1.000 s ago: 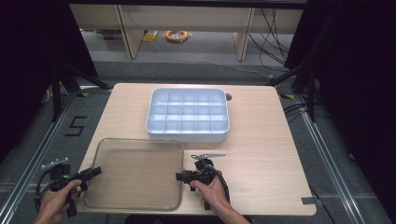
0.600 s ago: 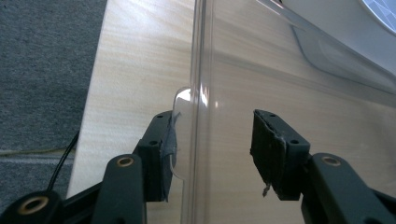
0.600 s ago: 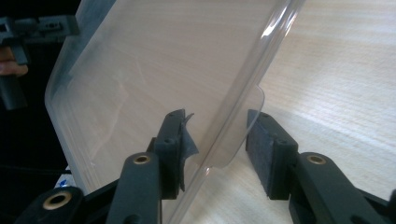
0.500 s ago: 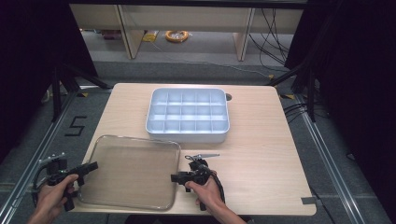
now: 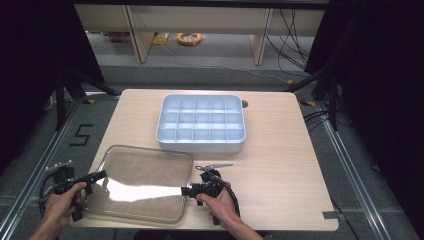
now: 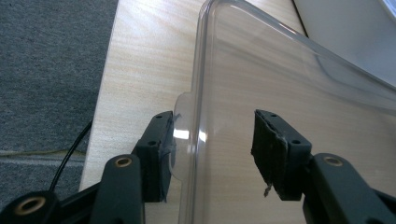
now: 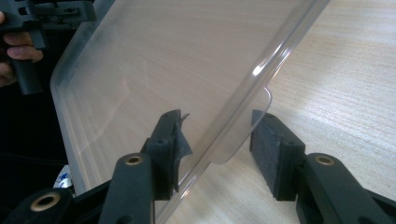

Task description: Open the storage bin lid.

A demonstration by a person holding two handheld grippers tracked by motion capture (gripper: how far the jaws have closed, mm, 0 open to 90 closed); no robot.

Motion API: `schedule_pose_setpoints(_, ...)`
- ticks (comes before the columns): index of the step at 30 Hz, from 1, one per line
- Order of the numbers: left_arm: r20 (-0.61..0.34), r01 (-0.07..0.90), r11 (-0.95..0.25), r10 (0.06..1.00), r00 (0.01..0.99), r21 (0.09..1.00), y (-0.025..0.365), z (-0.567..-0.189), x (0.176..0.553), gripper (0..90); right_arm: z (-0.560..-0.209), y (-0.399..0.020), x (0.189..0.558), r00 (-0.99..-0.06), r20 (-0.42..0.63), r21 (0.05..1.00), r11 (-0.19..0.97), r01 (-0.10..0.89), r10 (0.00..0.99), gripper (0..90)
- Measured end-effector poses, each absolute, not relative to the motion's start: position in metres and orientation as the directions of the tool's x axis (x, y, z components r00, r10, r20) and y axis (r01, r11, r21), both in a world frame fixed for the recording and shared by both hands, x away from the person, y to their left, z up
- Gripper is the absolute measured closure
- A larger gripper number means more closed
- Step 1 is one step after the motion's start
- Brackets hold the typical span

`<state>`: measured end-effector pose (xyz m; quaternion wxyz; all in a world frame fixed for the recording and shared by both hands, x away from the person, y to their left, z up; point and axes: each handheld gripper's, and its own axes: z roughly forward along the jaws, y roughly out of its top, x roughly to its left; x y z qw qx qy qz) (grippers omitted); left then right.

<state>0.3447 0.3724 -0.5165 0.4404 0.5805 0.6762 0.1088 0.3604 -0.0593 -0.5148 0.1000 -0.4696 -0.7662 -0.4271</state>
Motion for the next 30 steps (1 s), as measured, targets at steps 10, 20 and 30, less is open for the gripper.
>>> schedule_pose_setpoints(10, -0.413, 0.648, 0.305, 0.91, 0.016, 0.698, 0.378, -0.51, 0.333, 50.7, -0.502, -0.064, 0.365, -0.569, 0.491, 0.595, 0.224, 0.772, 0.659, 43.3)
schedule_pose_setpoints(20, -0.422, 0.591, 0.269, 0.897, 0.134, 0.76, 0.345, -0.477, 0.317, 43.0, -0.481, -0.095, 0.366, -0.601, 0.508, 0.665, 0.162, 0.729, 0.618, 38.9)
schedule_pose_setpoints(30, -0.397, 0.593, 0.115, 0.84, 0.37, 0.797, 0.268, -0.465, 0.308, 33.1, -0.491, -0.149, 0.366, -0.559, 0.509, 0.686, 0.084, 0.723, 0.655, 35.1)
